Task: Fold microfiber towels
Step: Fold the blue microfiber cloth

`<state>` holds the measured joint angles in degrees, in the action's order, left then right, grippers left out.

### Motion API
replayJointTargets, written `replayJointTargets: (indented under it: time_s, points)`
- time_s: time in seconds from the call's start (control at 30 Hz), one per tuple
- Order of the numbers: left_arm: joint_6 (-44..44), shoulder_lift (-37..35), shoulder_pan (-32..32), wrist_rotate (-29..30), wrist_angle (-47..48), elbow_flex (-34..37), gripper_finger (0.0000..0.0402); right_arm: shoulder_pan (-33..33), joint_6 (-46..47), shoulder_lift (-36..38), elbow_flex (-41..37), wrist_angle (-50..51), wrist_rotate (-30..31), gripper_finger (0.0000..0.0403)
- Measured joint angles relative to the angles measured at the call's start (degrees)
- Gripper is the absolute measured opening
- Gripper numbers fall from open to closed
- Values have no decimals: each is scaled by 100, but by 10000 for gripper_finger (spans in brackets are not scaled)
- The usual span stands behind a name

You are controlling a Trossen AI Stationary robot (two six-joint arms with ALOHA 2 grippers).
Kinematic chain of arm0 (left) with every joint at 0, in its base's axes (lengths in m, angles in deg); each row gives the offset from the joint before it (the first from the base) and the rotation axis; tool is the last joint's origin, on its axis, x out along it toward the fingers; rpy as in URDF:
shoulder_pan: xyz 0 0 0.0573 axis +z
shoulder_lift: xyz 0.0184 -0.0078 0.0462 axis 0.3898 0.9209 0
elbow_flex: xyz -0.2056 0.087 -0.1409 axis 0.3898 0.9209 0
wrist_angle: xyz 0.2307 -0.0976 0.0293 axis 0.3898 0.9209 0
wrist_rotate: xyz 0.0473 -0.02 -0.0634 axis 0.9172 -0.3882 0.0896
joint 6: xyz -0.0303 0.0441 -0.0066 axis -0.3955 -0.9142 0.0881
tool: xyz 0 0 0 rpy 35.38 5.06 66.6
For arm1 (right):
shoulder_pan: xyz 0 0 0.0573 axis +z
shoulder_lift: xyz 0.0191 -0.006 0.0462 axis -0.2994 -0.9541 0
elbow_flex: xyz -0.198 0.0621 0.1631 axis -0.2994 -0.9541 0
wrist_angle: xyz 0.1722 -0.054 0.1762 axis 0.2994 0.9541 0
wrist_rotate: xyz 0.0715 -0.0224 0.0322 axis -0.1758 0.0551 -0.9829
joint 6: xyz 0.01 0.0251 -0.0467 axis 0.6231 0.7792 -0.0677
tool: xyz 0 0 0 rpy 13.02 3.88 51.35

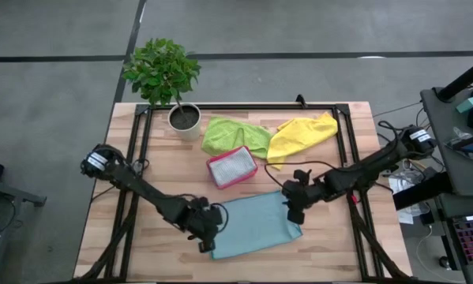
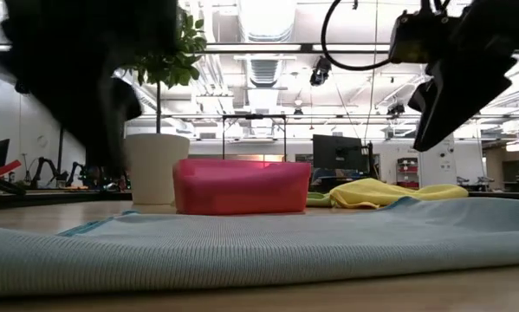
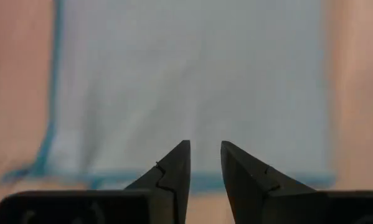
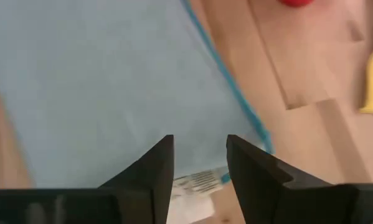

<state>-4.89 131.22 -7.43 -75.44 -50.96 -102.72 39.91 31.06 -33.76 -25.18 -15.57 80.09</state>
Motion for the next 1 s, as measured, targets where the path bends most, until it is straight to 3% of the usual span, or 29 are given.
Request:
replayJointTargets:
  time_s: [0.13,0.37,0.73,1.0]
  points:
    - [32,-7,-52,422,806,108,74,201,-4,-63,-5,-347,98,130]
    - [-341,-47,3,879,834,501,80,278,-31,-63,-7,-497,191,126]
    - [-646,-89,217,1774,774,725,151,276,-76,-63,-17,-534,252,134]
    - [-737,-90,266,1531,-667,1380,152,276,-76,-63,-20,-534,254,126]
